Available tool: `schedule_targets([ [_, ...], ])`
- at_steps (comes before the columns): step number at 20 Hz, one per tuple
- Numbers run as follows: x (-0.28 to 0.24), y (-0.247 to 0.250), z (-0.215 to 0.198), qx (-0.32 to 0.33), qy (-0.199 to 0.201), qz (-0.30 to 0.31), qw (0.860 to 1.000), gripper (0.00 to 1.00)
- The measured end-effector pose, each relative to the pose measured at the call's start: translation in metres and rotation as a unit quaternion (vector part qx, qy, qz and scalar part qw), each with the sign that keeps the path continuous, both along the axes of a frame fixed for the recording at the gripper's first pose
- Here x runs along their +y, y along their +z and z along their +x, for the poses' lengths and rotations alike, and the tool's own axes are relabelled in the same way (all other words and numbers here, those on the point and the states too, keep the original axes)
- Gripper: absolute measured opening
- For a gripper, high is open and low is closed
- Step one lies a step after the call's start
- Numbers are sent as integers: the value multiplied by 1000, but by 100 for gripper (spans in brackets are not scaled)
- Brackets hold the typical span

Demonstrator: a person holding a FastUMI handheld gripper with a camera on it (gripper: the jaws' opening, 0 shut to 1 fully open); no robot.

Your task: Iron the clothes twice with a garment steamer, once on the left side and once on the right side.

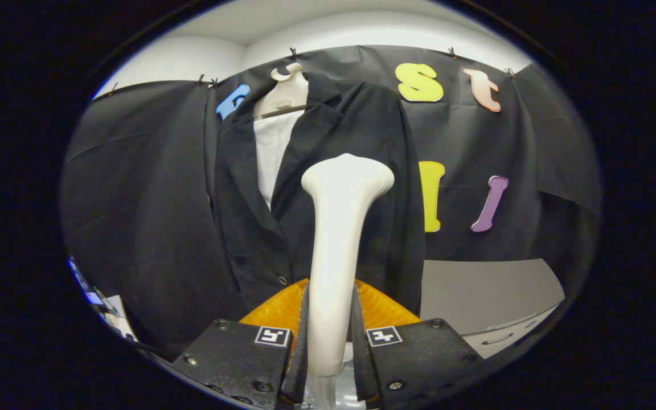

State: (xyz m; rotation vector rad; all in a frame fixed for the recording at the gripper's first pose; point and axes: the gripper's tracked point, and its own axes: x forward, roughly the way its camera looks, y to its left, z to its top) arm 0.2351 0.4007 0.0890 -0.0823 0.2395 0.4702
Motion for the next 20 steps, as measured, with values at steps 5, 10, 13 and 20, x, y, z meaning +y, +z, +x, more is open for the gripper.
schedule_targets([
  [5,-3,-37,-8,26,5,-21,999,36],
  [10,-11,-74,-8,55,0,-27,998,36],
  [13,-15,-98,-10,73,0,-34,997,36],
  [20,-20,-146,-11,112,0,-53,992,36],
])
